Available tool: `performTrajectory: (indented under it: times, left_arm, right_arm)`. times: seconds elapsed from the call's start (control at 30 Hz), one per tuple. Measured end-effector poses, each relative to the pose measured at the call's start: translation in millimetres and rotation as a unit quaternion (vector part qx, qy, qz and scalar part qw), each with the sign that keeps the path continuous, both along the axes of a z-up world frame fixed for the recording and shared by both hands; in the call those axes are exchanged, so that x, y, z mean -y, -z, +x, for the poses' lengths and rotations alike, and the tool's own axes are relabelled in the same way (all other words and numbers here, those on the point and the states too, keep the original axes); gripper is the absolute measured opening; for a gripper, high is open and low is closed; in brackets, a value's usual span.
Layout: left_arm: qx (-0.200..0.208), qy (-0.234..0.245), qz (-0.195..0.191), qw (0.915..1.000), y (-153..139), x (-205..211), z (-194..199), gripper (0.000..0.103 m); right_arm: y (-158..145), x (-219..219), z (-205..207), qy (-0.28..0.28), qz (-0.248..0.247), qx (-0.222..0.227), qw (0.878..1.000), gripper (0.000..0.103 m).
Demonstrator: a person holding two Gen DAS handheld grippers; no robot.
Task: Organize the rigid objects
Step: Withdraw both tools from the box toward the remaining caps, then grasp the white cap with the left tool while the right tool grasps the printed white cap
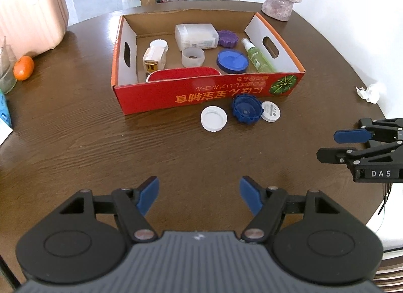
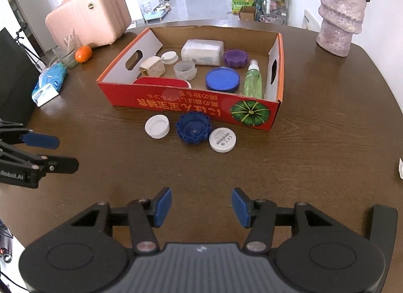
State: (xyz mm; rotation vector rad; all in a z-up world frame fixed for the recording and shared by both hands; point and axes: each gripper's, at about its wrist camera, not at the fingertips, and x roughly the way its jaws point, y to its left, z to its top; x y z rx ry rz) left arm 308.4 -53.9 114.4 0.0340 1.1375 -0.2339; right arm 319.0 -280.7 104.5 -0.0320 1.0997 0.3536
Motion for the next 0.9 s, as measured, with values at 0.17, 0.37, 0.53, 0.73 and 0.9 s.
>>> performTrajectory:
  times: [0.17,0.37,0.53,0.73,0.9]
  left_arm:
    - [-0.020,0.002,0.000,0.9998,16.7,7.1,23.1,0.073]
    - [-0.042,0.001,0.001,0.9991,40.2,19.8,59.6,0.073]
    - [-0.061,-0.005,-0.018,0.9979,59.8,27.8,92.6,0.073]
    - [-0.071,-0.013,-0.022,0.9971,79.3,37.4,122.4,0.068]
    - [-0.071,-0.005,-0.010,0.9974,86.8,43.3,131.4,0.057]
  right_arm:
    - [10.8,-1.0,20.1,-0.002,0.001,-0.009,1.000,0.052]
    - [32.2,-7.4,51.5,-0.005,-0.009,-0.021,1.000,0.053]
    - [53.3,-11.8,80.2,-0.008,-0.008,-0.034,0.999,0.053]
    - [74.8,-18.9,109.0,-0.014,-0.018,-0.044,0.999,0.052]
    - [79.5,-21.6,122.1,-0.022,-0.016,-0.039,0.999,0.051]
